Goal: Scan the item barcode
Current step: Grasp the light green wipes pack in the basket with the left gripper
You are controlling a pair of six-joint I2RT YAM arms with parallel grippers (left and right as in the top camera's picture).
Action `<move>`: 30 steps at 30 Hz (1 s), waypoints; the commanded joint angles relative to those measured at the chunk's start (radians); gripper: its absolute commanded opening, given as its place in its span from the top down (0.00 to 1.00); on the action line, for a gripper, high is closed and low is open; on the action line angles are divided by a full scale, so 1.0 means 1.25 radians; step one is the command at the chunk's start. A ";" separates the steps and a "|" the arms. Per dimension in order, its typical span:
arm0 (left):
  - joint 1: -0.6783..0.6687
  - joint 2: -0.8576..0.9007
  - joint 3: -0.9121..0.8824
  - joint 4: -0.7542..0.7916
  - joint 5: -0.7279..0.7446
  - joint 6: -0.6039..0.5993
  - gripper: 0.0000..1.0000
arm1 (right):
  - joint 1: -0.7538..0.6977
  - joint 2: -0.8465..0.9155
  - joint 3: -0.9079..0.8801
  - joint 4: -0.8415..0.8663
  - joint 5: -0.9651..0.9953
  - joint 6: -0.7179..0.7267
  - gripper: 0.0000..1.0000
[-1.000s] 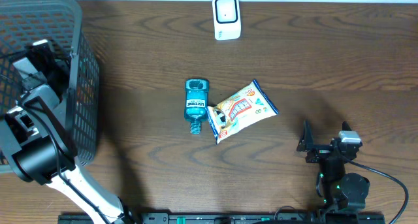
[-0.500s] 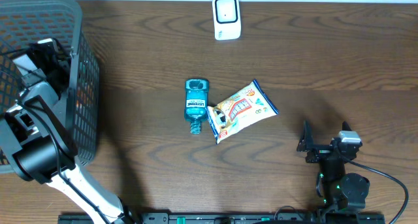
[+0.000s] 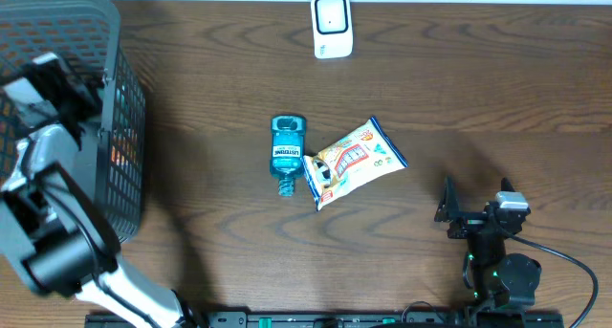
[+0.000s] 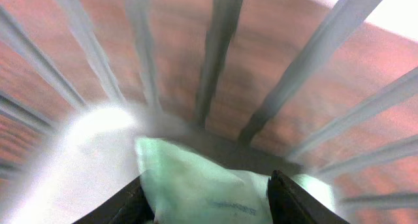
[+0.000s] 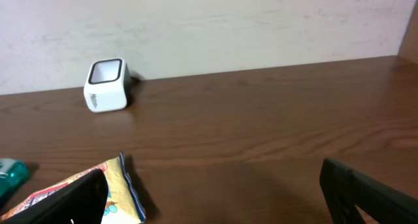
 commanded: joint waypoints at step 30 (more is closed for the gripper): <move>0.004 0.032 0.012 -0.086 -0.133 0.146 0.02 | -0.003 -0.001 -0.002 -0.002 0.007 -0.013 0.01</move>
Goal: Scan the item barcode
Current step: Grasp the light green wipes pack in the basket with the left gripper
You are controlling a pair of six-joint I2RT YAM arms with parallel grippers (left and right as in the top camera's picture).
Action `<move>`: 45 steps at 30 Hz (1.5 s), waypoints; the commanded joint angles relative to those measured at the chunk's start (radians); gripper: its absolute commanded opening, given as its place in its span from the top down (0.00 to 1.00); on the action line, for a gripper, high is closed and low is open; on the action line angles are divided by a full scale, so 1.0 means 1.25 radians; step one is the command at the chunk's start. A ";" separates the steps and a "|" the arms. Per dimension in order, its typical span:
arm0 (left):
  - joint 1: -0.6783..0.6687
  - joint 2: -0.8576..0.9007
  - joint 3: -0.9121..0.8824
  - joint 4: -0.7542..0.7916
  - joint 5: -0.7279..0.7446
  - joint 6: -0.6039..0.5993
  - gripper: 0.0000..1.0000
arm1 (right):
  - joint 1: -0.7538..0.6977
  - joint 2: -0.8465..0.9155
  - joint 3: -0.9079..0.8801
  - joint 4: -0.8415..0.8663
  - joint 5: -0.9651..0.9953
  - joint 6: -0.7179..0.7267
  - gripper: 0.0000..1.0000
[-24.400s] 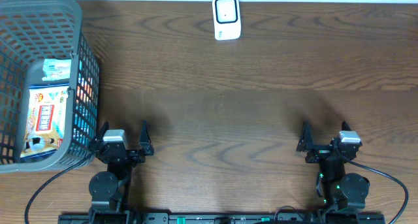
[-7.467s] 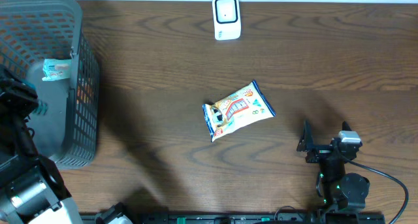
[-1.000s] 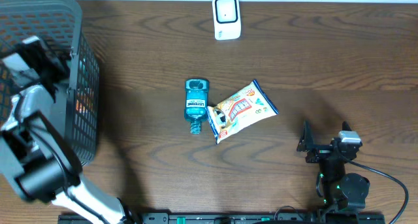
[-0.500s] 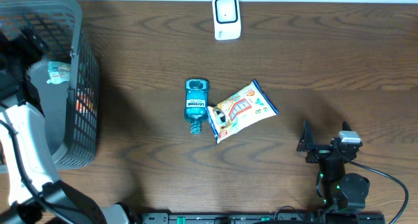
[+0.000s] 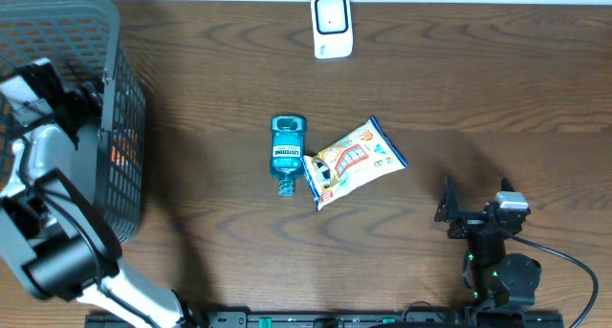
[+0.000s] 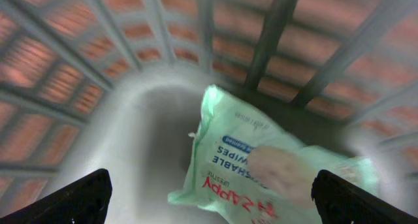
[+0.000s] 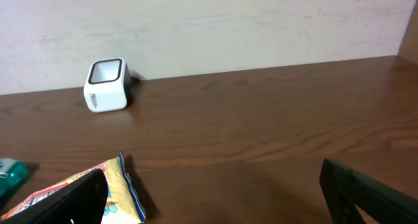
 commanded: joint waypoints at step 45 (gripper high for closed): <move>0.014 -0.201 0.002 0.063 0.052 -0.009 0.93 | -0.003 -0.001 -0.002 -0.002 0.007 -0.013 0.01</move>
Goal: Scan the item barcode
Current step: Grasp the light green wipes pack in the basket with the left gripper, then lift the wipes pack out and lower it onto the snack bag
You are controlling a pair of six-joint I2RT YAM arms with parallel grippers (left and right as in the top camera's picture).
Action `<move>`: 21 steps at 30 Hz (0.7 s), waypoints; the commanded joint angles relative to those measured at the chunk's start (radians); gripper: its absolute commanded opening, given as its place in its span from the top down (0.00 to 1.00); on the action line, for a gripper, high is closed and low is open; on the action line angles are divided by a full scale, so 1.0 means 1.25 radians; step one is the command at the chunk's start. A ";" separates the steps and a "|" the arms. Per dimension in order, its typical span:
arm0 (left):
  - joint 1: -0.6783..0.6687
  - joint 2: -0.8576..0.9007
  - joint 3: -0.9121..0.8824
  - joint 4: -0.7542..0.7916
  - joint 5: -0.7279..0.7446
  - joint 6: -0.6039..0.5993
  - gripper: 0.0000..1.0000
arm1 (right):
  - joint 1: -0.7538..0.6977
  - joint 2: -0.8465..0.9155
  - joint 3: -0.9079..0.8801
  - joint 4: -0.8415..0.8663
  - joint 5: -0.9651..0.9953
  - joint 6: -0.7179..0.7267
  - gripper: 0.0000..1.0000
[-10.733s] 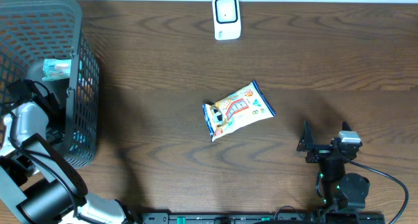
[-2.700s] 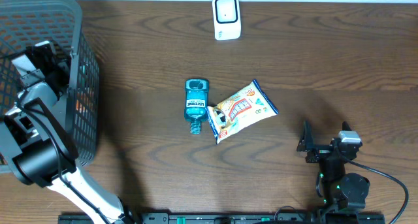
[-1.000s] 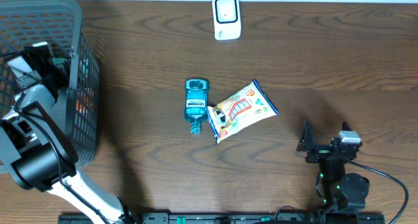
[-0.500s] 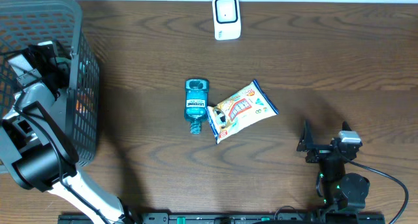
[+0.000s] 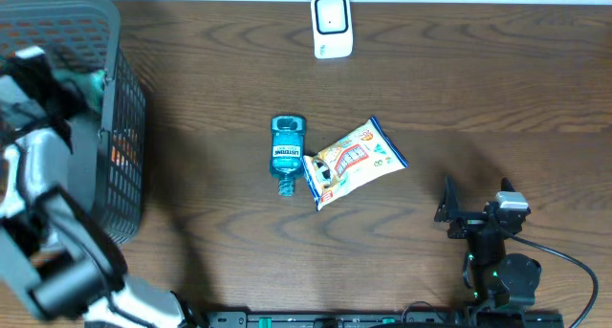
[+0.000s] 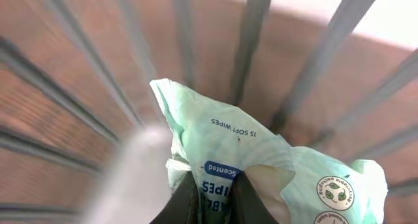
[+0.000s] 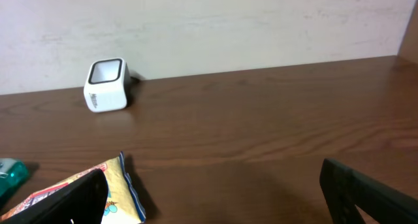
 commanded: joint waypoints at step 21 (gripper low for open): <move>-0.007 -0.455 0.013 -0.037 0.233 -0.501 0.93 | -0.003 -0.001 -0.002 -0.002 0.007 -0.013 0.01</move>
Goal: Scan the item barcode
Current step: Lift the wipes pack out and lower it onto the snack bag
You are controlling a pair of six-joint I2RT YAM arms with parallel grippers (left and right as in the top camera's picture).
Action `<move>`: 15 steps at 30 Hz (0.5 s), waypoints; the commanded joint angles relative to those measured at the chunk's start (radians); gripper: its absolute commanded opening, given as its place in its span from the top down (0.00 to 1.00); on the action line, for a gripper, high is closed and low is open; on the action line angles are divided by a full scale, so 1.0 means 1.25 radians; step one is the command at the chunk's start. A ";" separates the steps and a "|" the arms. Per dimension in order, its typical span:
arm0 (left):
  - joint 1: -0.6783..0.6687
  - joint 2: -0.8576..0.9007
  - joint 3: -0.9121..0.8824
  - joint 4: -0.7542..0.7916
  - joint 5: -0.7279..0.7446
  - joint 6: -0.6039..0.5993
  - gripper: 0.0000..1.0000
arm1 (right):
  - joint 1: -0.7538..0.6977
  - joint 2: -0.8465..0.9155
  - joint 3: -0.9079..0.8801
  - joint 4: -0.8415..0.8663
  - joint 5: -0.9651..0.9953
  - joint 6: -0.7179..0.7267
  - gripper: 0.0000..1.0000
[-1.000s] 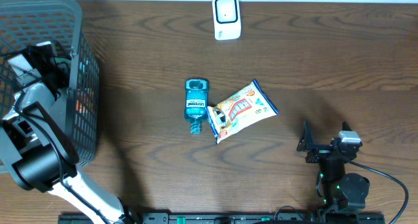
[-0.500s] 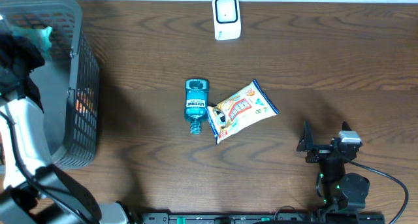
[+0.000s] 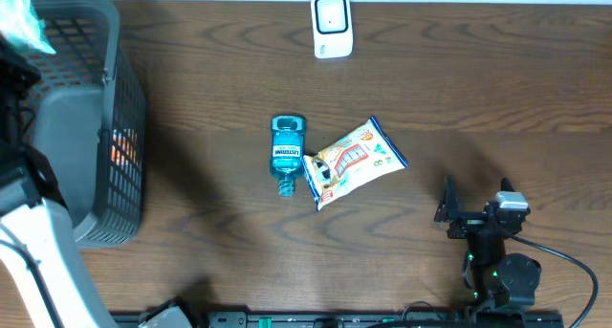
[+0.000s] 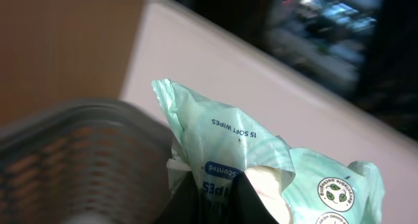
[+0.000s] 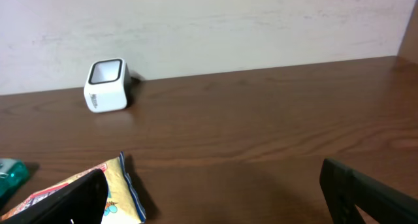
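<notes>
A mint-green pack of wipes [image 4: 261, 165] hangs pinched by its edge in my left gripper [image 4: 212, 198], which is shut on it. In the overhead view the pack [image 3: 19, 22] is above the basket's far left corner. The white barcode scanner [image 3: 332, 26] stands at the table's far edge, and in the right wrist view the scanner [image 5: 106, 85] is at the left by the wall. My right gripper [image 5: 215, 198] rests open and empty near the front right of the table.
A grey mesh basket [image 3: 86, 127] fills the left side, with something orange inside. A blue mouthwash bottle [image 3: 287, 154] and a yellow snack bag [image 3: 356, 161] lie side by side mid-table. The snack bag's corner [image 5: 111, 191] lies just ahead of my right gripper's left finger.
My left gripper, still shut on the wipes pack, was down among the basket's bars and is now above the basket rim with the pack. The right arm has not moved.
My left gripper was low in the basket with its fingers either side of the wipes pack. Then its fingers stood wide apart over the pack lying in the basket. Then it was shut on the pack's edge, and now holds it above the basket.
</notes>
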 commanded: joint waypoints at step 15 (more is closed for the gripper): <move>-0.370 -0.040 0.009 -0.174 0.189 0.138 0.93 | -0.003 -0.001 -0.002 -0.002 0.007 -0.013 0.01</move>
